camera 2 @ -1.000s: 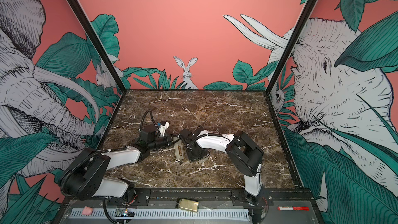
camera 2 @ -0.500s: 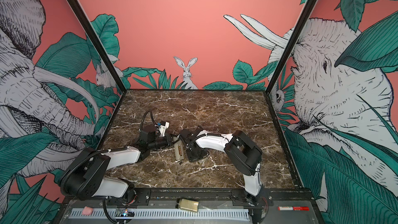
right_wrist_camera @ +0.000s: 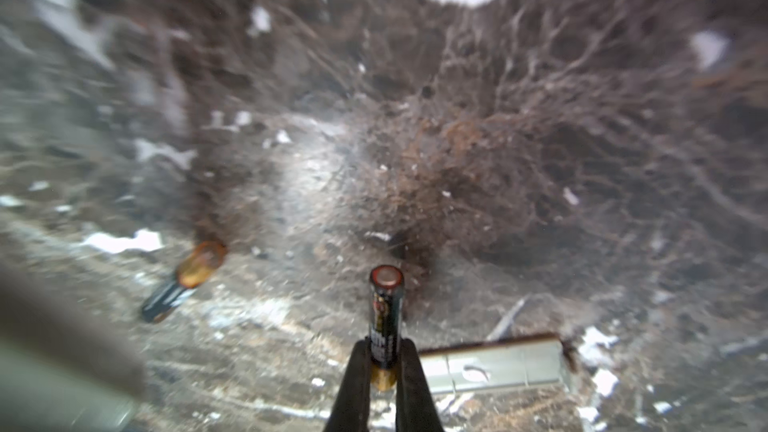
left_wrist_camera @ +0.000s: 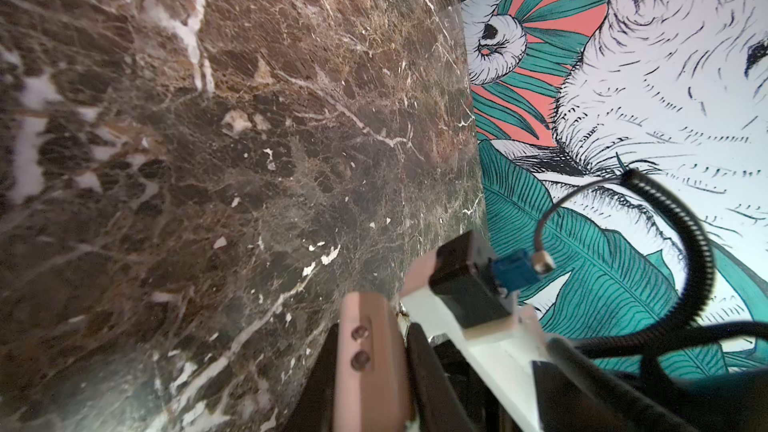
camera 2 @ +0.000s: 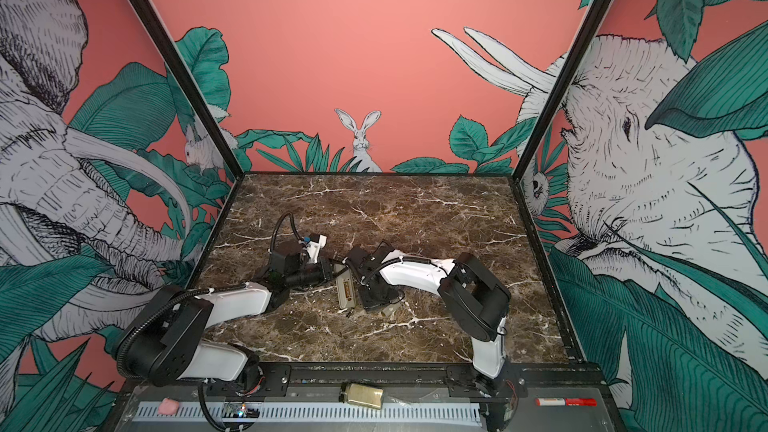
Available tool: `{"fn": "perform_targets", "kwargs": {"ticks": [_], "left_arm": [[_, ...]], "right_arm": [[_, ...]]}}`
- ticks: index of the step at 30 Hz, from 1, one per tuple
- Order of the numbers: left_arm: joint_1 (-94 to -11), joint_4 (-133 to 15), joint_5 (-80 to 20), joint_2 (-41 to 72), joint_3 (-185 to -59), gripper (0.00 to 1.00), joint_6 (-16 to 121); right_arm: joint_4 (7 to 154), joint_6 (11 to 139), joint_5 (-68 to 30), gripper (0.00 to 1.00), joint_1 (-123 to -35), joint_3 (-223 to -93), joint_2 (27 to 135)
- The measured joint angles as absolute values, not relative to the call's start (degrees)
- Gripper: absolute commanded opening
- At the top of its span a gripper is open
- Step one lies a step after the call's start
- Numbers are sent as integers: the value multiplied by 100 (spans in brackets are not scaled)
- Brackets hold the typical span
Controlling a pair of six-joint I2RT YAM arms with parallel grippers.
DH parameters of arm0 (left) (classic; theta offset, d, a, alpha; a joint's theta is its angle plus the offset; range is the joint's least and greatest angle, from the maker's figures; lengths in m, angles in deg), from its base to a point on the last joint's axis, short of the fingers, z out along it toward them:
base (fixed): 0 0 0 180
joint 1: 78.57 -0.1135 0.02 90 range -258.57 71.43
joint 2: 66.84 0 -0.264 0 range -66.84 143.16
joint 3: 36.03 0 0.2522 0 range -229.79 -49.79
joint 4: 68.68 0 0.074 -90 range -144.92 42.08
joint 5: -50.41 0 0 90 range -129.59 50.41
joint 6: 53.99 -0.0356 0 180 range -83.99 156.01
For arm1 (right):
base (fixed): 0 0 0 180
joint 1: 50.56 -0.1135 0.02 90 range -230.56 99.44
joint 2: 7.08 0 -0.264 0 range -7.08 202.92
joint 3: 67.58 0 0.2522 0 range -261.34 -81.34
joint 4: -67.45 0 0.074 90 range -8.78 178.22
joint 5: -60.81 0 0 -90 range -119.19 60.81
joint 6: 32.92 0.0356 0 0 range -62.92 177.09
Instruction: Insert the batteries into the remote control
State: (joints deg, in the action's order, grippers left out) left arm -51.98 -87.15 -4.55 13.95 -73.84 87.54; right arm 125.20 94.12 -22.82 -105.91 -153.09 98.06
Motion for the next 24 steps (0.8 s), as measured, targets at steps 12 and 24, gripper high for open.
{"fn": "perform_targets", "kwargs": {"ticks": [12, 24], "left_arm": [[-5198, -9019, -350, 1544, -7367, 0, 8855], [-5198, -9196, -238, 1649, -7369, 0, 8918]], "right_arm": [[12501, 9349, -2146, 0, -10591, -15888, 9238], [12389, 9211, -1646, 0, -10637, -16329, 9398]]}}
